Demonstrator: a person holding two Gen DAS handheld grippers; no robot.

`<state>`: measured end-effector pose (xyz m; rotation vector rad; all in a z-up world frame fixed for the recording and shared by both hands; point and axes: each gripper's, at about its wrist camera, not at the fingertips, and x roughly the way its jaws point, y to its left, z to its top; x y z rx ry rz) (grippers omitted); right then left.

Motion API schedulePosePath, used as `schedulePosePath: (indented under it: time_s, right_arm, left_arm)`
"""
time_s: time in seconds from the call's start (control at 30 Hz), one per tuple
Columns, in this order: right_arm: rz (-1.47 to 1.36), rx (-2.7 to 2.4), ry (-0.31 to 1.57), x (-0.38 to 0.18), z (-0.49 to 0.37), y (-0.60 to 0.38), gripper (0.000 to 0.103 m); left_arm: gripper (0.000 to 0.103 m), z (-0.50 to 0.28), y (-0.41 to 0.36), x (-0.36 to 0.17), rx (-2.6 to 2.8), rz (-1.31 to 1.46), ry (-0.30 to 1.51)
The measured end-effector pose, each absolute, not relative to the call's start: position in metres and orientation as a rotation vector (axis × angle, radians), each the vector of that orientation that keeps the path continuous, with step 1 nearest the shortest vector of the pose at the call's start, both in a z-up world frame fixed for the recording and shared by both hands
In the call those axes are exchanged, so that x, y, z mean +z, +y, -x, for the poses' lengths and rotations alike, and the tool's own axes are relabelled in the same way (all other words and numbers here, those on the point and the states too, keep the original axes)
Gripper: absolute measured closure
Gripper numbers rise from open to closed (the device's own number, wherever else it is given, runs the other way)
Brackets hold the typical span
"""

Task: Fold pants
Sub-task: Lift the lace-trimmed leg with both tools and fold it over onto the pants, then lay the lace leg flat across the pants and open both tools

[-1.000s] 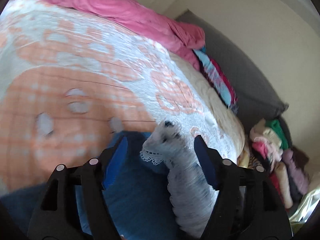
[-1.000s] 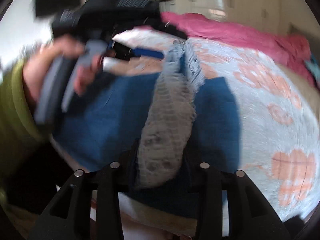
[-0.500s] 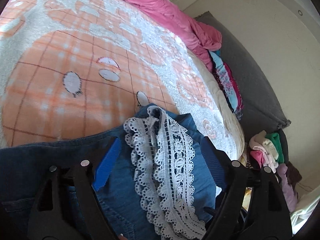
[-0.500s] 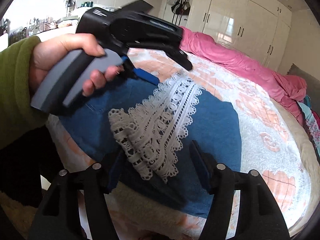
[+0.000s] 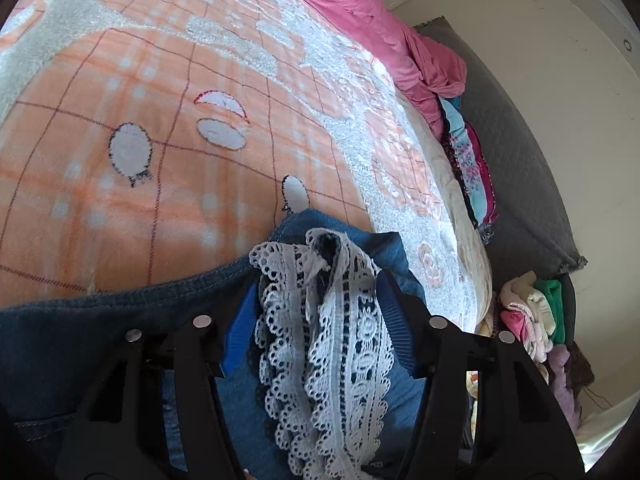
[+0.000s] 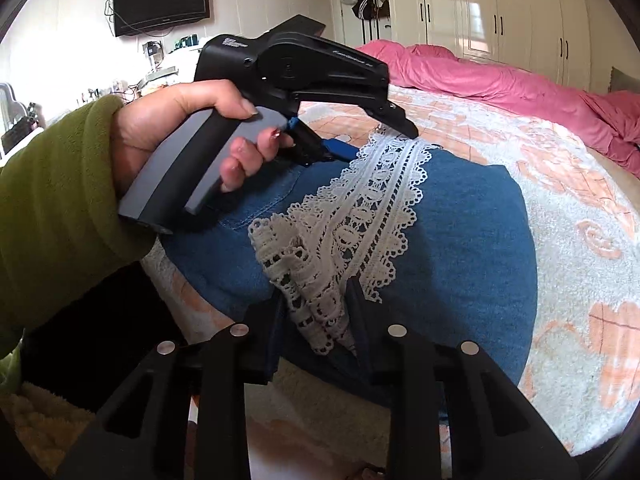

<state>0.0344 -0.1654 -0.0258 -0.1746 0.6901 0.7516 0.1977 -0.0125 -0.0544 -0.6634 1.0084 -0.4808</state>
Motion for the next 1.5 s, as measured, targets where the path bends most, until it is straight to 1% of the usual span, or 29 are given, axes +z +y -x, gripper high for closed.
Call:
schedulePosePath:
  time_s: [0.03, 0.07, 0.1, 0.13, 0.23, 0.27, 0.3, 0.33, 0.53, 0.6, 0.7, 0.77, 0.87, 0.93, 0.97, 1.0, 1.03, 1.07, 1.1, 1.13, 1.17, 1.3, 1.33, 1.37, 1.5]
  right_arm:
    - [0.170, 0.754, 0.686, -0.025, -0.035, -0.166, 0.073]
    - [0.166, 0.753, 0.684, -0.025, -0.031, -0.165, 0.073]
    - [0.162, 0.751, 0.682, -0.025, -0.028, -0.165, 0.073]
    - [0.158, 0.749, 0.681, -0.025, -0.028, -0.164, 0.073]
    - [0.152, 0.745, 0.674, -0.027, -0.031, -0.167, 0.074]
    - [0.148, 0.752, 0.676, -0.028, -0.031, -0.167, 0.077]
    - [0.153, 0.756, 0.674, -0.028, -0.030, -0.167, 0.082]
    - [0.163, 0.756, 0.670, -0.030, -0.029, -0.168, 0.085]
    - [0.194, 0.826, 0.624, -0.017, -0.018, -0.159, 0.085]
    - [0.229, 0.829, 0.662, -0.025, -0.021, -0.147, 0.085]
    - [0.268, 0.831, 0.697, -0.039, -0.023, -0.137, 0.082]
    - [0.281, 0.835, 0.687, -0.038, -0.020, -0.136, 0.081]
    - [0.271, 0.843, 0.684, -0.039, -0.018, -0.137, 0.078]
    - [0.274, 0.862, 0.676, -0.038, -0.012, -0.136, 0.069]
    - [0.277, 0.871, 0.674, -0.038, -0.010, -0.134, 0.068]
    - [0.281, 0.883, 0.673, -0.038, -0.008, -0.134, 0.063]
    - [0.285, 0.897, 0.672, -0.037, -0.006, -0.133, 0.062]
    - [0.291, 0.914, 0.673, -0.036, -0.004, -0.134, 0.060]
    - [0.296, 0.928, 0.672, -0.036, 0.000, -0.133, 0.055]
    - [0.297, 0.944, 0.672, -0.035, 0.002, -0.133, 0.054]
    - [0.292, 0.953, 0.672, -0.033, 0.004, -0.136, 0.054]
    - [0.234, 0.977, 0.684, -0.024, 0.004, -0.149, 0.054]
    - [0.220, 0.966, 0.678, -0.020, 0.004, -0.154, 0.050]
    - [0.213, 0.951, 0.671, -0.018, 0.003, -0.159, 0.049]
    - [0.168, 0.875, 0.657, -0.008, -0.002, -0.179, 0.048]
  left_arm:
    - [0.069, -0.199, -0.014, -0.054, -0.486, 0.671, 1.005]
    - [0.076, -0.199, -0.015, -0.053, -0.488, 0.680, 1.002]
    - [0.078, -0.199, -0.017, -0.052, -0.492, 0.685, 0.998]
    - [0.084, -0.198, -0.018, -0.051, -0.497, 0.681, 0.987]
    - [0.091, -0.196, -0.021, -0.047, -0.490, 0.672, 0.973]
    - [0.092, -0.195, -0.020, -0.045, -0.489, 0.680, 0.964]
    - [0.092, -0.194, -0.019, -0.044, -0.489, 0.684, 0.958]
    - [0.093, -0.192, -0.018, -0.041, -0.492, 0.684, 0.947]
    - [0.093, -0.165, 0.003, -0.018, -0.460, 0.639, 0.841]
    - [0.093, -0.164, 0.008, -0.025, -0.402, 0.586, 0.860]
    - [0.092, -0.167, 0.014, -0.043, -0.369, 0.611, 0.900]
    - [0.087, -0.168, 0.015, -0.048, -0.347, 0.587, 0.900]
    - [0.085, -0.169, 0.013, -0.053, -0.335, 0.564, 0.908]
    - [0.085, -0.169, 0.013, -0.054, -0.335, 0.553, 0.903]
    - [0.083, -0.168, 0.014, -0.054, -0.338, 0.556, 0.900]
    - [0.082, -0.168, 0.015, -0.053, -0.340, 0.559, 0.900]
    - [0.079, -0.166, 0.016, -0.052, -0.338, 0.561, 0.897]
    - [0.073, -0.164, 0.016, -0.050, -0.338, 0.564, 0.892]
    - [0.070, -0.162, 0.017, -0.048, -0.339, 0.565, 0.888]
    - [0.063, -0.157, 0.017, -0.044, -0.338, 0.559, 0.882]
    - [0.059, -0.153, 0.018, -0.041, -0.341, 0.552, 0.875]
    - [0.053, -0.128, 0.024, -0.030, -0.337, 0.529, 0.855]
    - [0.051, -0.118, 0.027, -0.028, -0.340, 0.527, 0.856]
    - [0.050, -0.112, 0.028, -0.027, -0.343, 0.527, 0.856]
    - [0.048, -0.078, 0.036, -0.025, -0.340, 0.530, 0.853]
